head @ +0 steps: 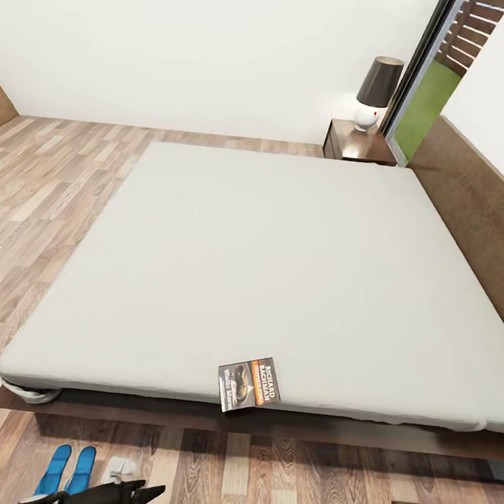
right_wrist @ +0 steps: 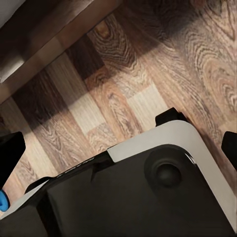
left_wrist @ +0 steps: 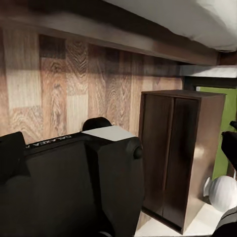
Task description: In the bedroom, move the book from the bed onto either nightstand, and place the two sandals side by side next to the bed.
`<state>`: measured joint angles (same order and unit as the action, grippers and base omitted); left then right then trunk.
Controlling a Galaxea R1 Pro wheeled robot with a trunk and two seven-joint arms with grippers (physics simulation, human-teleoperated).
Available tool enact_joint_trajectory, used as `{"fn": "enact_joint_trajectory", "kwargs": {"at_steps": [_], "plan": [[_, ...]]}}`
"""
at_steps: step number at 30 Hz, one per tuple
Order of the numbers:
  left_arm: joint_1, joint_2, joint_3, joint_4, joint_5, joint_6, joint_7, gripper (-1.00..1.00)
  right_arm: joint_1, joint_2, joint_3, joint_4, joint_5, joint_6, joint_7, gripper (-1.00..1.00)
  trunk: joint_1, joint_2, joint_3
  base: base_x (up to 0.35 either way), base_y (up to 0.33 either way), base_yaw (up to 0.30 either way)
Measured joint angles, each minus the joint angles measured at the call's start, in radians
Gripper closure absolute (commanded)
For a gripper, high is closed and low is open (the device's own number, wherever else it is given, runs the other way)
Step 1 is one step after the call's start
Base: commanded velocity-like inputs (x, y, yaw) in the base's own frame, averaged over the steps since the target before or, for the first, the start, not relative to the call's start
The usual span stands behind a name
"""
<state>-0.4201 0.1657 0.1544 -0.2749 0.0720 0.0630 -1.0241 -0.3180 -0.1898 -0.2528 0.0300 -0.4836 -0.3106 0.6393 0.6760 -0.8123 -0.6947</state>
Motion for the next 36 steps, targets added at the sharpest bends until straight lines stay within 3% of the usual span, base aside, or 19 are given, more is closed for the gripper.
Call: {"fn": "enact_joint_trajectory", "kwargs": {"at_steps": [4,9,14,17,19,22,28,32,36], "plan": [[0.000,0.001,0.008,0.012,0.004,-0.026,0.002,-1.00,0.000,0.003,0.000,-0.002,0.001,-0.008,-0.003,-1.00,0.000,0.000,0.000,0.000,0.000,0.000],[0.000,0.000,0.068,0.016,0.002,-0.036,0.002,-1.00,0.000,0.009,0.002,-0.016,0.004,-0.068,-0.004,-1.00,0.000,0.000,0.000,0.000,0.000,0.000],[0.000,-0.001,0.085,0.016,0.001,-0.038,0.001,-1.00,-0.002,0.018,0.004,-0.032,0.005,-0.118,0.003,-1.00,0.000,0.000,0.000,0.000,0.000,0.000],[0.000,-0.001,0.087,0.016,0.001,-0.038,0.001,-1.00,-0.002,0.076,0.006,-0.087,0.006,-0.122,0.002,-1.00,0.000,0.000,0.000,0.000,0.000,0.000],[0.000,-0.001,0.087,0.017,0.001,-0.039,0.001,-1.00,-0.002,0.145,0.003,-0.173,0.013,-0.120,0.000,-1.00,0.000,0.000,0.000,0.000,0.000,0.000],[0.000,-0.001,0.088,0.016,0.000,-0.039,0.000,-1.00,-0.003,0.212,-0.001,-0.272,0.016,-0.069,0.000,-1.00,0.000,0.000,0.000,0.000,0.000,0.000],[0.000,0.000,0.091,0.014,0.001,-0.040,0.002,-1.00,-0.005,0.256,-0.002,-0.423,0.001,0.158,0.005,-1.00,0.000,0.000,0.000,0.000,0.000,0.000],[0.000,-0.001,0.091,0.013,0.001,-0.041,0.002,-1.00,-0.005,0.288,0.001,-0.511,-0.005,0.205,0.006,-1.00,0.000,0.000,0.000,0.000,0.000,0.000],[0.000,-0.001,0.091,0.013,0.001,-0.041,0.002,-1.00,-0.005,0.297,0.001,-0.538,-0.007,0.224,0.006,-1.00,0.000,0.000,0.000,0.000,0.000,0.000]]}}
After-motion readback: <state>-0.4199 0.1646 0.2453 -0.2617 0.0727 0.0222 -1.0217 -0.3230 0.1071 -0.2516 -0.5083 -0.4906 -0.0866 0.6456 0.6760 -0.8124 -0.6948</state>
